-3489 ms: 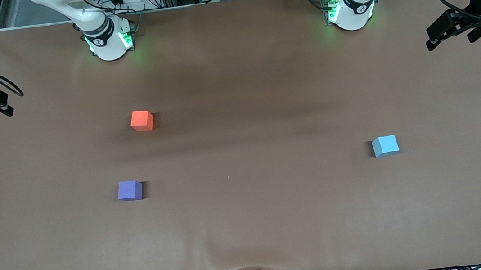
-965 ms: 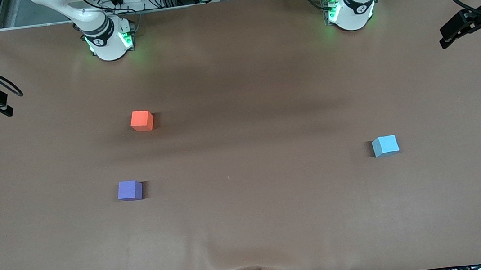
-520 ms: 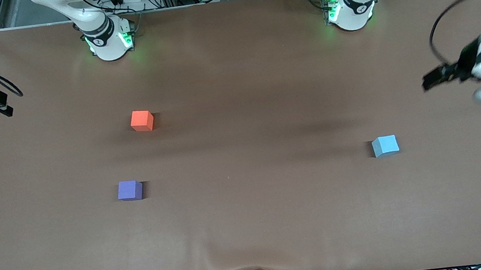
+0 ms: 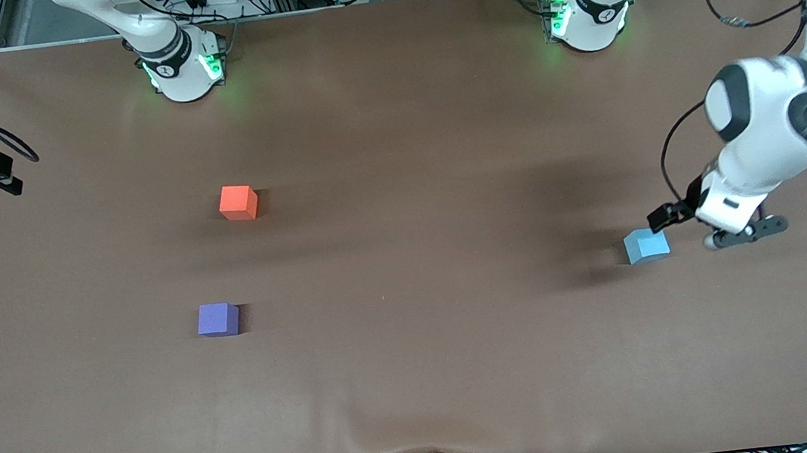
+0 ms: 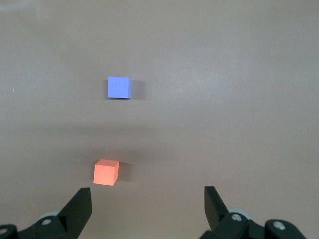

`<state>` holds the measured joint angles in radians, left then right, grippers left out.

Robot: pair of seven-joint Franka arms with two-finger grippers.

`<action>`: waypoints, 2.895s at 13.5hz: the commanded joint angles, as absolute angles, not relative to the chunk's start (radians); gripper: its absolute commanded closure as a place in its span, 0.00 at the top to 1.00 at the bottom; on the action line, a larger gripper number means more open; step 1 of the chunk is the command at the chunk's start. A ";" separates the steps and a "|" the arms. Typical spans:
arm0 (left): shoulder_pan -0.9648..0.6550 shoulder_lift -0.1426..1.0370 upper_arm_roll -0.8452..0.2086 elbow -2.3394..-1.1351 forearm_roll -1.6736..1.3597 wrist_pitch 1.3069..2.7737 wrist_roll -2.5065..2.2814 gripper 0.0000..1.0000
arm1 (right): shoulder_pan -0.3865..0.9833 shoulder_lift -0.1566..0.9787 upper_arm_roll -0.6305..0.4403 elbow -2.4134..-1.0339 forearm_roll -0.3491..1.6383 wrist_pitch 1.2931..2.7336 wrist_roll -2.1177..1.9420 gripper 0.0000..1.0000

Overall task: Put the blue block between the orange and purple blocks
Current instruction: 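Reach the left gripper down over the light-blue cube, then close the left gripper on the light-blue cube, then carry the light-blue cube with the left gripper toward the orange cube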

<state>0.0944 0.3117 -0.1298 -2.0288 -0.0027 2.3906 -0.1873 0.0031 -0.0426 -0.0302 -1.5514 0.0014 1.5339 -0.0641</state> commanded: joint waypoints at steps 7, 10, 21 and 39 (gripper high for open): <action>0.094 0.463 -0.137 -2.005 0.006 2.548 -0.176 1.00 | -0.020 -0.037 -0.025 -1.534 0.021 1.517 -0.077 1.00; 0.103 0.477 -0.137 -2.019 0.006 2.548 -0.172 1.00 | -0.020 -0.037 -0.025 -1.534 0.021 1.517 -0.077 1.00; 0.101 0.485 -0.141 -2.052 0.008 2.540 -0.169 0.07 | -0.023 -0.035 -0.026 -1.534 0.049 1.517 -0.077 1.00; -0.674 0.763 -0.229 -1.446 0.002 2.384 -0.362 0.03 | -0.029 -0.035 -0.025 -1.532 0.049 1.509 -0.077 1.00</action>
<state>-0.5639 0.6483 -0.3118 -1.6281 -0.0026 2.4279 -0.3227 -0.0140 -0.0424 -0.0333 -1.5515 0.0278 1.5212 -0.0641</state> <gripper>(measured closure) 0.458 0.000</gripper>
